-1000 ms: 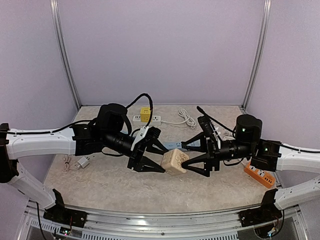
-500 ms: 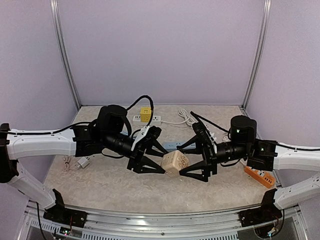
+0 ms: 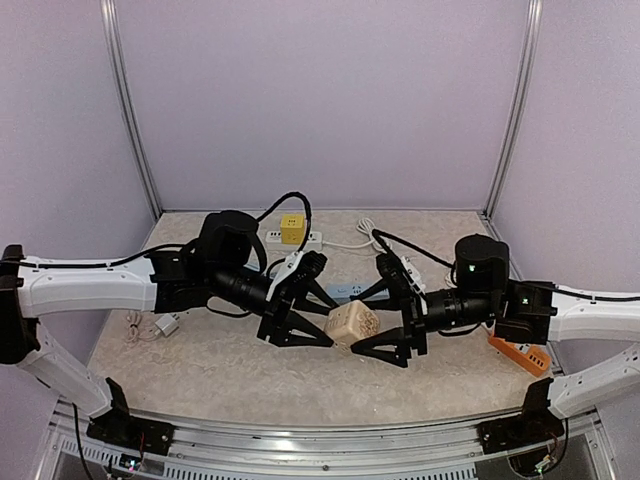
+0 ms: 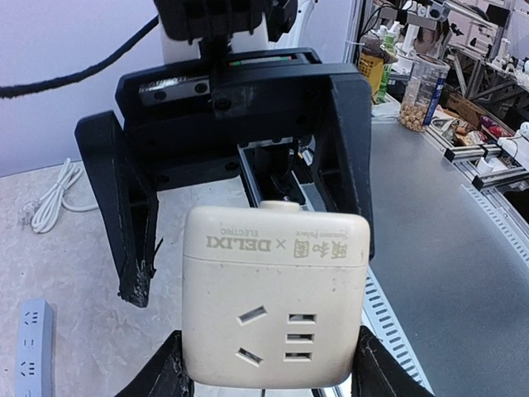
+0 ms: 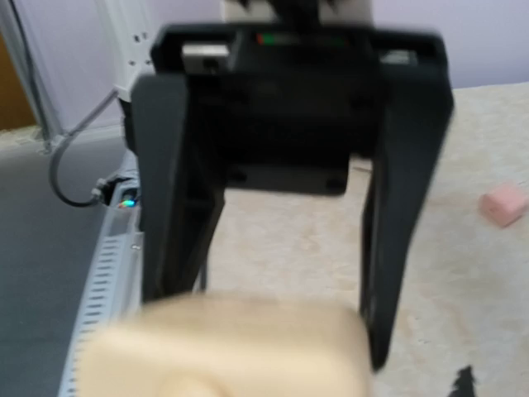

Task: Insert the plug
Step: Pass from the left arm to the right

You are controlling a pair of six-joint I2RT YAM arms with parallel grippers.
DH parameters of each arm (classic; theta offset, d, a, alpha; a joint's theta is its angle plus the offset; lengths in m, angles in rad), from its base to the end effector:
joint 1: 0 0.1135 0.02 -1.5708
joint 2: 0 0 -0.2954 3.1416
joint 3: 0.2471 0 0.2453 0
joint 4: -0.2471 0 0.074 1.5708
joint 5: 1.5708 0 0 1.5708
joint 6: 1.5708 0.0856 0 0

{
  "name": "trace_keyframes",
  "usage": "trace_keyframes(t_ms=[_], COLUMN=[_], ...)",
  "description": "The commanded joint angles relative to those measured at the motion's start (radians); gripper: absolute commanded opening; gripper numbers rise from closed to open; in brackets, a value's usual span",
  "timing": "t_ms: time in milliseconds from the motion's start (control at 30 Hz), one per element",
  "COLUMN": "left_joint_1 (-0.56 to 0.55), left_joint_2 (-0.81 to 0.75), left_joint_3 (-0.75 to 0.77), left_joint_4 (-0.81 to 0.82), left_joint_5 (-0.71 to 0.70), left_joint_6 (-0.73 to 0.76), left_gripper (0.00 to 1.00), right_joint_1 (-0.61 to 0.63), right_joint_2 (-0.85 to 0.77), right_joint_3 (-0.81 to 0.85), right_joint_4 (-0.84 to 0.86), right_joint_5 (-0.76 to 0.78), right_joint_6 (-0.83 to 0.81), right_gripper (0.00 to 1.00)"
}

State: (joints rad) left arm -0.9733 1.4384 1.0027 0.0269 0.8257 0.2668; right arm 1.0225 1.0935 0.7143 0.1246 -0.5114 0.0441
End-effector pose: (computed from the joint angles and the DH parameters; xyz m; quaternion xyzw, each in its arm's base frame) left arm 0.1410 -0.3191 0.3078 0.6241 0.4952 -0.4886 0.3557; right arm 0.1057 0.2534 0.3061 -0.4962 0.6030 0.4731 0.4078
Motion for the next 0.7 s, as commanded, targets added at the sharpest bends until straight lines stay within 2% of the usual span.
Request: trace_keyframes(t_ms=[0, 133, 433, 667], left_joint_1=[-0.003, -0.005, -0.004, -0.004], left_joint_2=[0.029, 0.033, 0.018, 0.011], left_joint_3=[0.040, 0.038, 0.022, 0.014], left_joint_4=[-0.019, -0.019, -0.005, -0.009], left_joint_5=[0.000, -0.016, -0.031, -0.046], left_joint_6=[-0.038, -0.047, -0.037, -0.021], left_gripper=[0.00, 0.00, 0.00, 0.00], right_joint_1=[0.053, 0.075, 0.076, 0.076], right_joint_2=[-0.010, 0.028, 0.037, 0.027], right_joint_3=[0.066, 0.091, 0.062, 0.026], right_joint_4=[-0.110, -0.148, -0.145, -0.126], right_joint_5=[0.174, 0.224, 0.221, 0.233], right_joint_6=[-0.101, -0.124, -0.085, -0.052], right_gripper=[0.90, 0.87, 0.91, 0.84])
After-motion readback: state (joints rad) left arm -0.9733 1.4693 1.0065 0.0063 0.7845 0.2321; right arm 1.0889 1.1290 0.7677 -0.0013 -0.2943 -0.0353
